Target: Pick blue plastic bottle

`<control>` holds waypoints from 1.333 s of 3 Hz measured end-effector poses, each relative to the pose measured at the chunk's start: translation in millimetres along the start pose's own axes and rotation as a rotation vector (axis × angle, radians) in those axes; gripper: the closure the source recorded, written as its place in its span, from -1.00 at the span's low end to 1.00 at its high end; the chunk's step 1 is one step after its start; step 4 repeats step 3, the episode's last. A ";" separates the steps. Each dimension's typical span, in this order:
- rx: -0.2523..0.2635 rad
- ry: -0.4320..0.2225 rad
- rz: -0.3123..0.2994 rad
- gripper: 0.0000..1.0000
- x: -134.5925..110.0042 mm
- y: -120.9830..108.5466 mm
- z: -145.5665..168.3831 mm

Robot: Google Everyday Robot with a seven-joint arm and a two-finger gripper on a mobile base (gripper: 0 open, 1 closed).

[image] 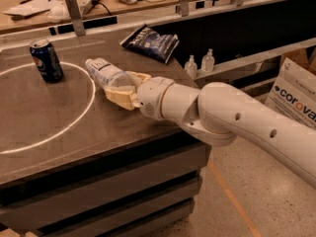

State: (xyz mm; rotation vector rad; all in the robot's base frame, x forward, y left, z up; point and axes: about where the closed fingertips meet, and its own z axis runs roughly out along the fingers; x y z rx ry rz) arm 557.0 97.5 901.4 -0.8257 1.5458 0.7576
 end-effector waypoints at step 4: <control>-0.115 -0.043 -0.048 1.00 -37.8 -6.1 -40.4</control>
Offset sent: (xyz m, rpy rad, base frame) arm -0.0108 -0.0670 0.0673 0.0031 -0.0738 0.1390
